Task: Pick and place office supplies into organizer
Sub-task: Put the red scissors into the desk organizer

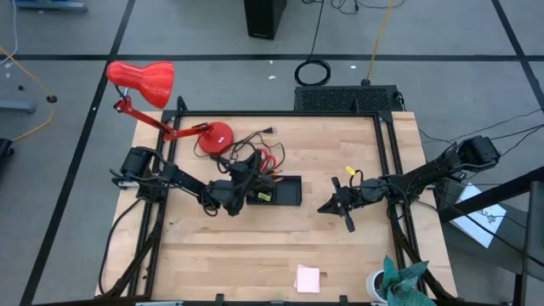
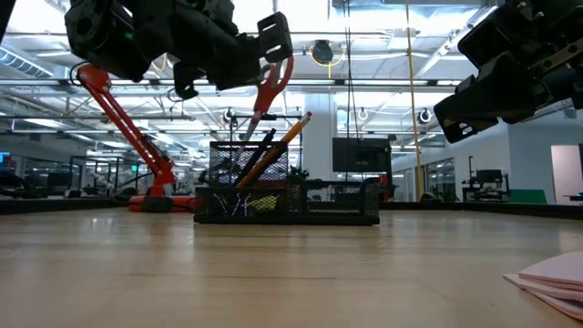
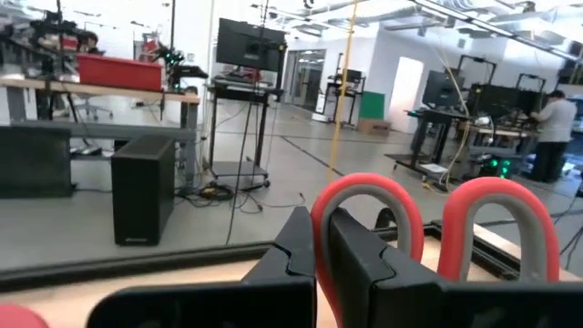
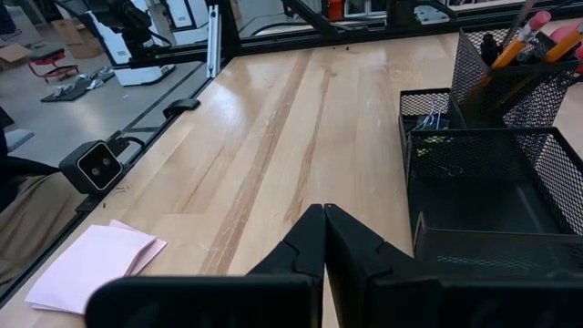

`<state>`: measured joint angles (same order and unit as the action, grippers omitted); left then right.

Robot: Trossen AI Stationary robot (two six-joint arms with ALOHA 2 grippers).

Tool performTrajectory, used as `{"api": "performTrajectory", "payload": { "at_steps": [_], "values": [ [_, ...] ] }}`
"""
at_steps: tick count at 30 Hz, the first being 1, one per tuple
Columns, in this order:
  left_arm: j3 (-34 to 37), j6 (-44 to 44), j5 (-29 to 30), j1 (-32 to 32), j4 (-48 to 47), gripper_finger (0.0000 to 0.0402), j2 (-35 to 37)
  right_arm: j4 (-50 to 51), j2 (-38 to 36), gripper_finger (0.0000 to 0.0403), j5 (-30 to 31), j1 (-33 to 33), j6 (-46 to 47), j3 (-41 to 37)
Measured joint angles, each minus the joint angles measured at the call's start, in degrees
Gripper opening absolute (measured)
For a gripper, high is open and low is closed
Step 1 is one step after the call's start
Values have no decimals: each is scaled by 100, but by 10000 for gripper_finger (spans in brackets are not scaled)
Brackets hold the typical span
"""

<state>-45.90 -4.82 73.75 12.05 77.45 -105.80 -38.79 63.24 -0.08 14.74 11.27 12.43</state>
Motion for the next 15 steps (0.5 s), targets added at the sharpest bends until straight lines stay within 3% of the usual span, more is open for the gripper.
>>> {"api": "performTrajectory", "payload": {
  "at_steps": [15],
  "values": [
    [463,522,36,-34,-354,7,0,0,0,0,14,-2,-1,0]
  ]
}}
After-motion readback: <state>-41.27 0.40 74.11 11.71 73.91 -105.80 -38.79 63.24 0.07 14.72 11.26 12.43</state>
